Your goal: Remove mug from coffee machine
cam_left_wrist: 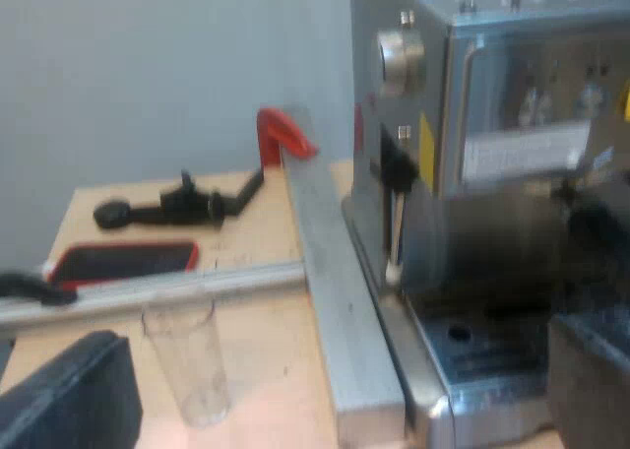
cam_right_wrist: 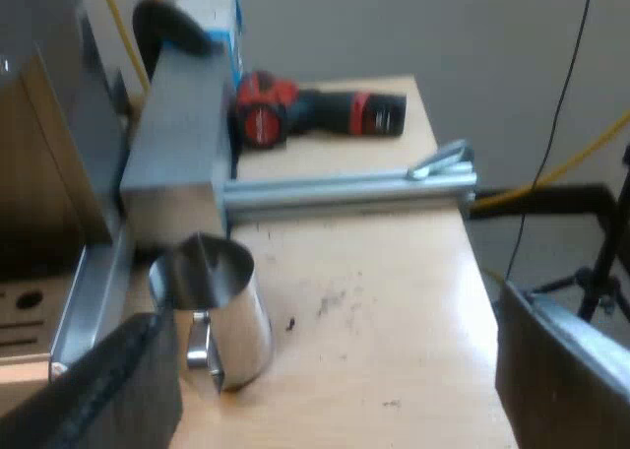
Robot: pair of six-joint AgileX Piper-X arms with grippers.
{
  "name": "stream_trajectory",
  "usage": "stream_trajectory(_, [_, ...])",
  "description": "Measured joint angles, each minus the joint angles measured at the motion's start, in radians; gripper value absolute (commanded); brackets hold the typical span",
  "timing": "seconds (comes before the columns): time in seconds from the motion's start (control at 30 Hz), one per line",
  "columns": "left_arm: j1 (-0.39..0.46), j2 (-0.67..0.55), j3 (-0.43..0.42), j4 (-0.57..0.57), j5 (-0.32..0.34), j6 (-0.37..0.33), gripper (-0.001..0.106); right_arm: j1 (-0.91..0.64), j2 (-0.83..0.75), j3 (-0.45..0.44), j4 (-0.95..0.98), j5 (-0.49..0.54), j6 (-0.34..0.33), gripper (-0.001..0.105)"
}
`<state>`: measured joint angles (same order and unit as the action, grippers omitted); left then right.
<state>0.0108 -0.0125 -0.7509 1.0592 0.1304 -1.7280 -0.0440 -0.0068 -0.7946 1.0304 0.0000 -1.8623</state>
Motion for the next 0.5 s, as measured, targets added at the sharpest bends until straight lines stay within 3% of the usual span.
stream_trajectory(0.2, [0.000, 0.000, 0.000, 0.051, -0.014, 0.017, 0.085, 0.000, 0.000, 0.021, 0.000, 0.000, 0.000, 0.069])
stream_trajectory(0.33, [0.000, 0.000, 0.023, -0.023, -0.058, 0.017, 0.085, 0.000, 0.000, 0.064, -0.060, -0.023, 0.004, 0.069])
stream_trajectory(0.5, [0.000, 0.000, 0.094, -0.101, -0.063, 0.017, 0.085, 0.000, 0.000, 0.126, -0.123, -0.081, 0.030, 0.069])
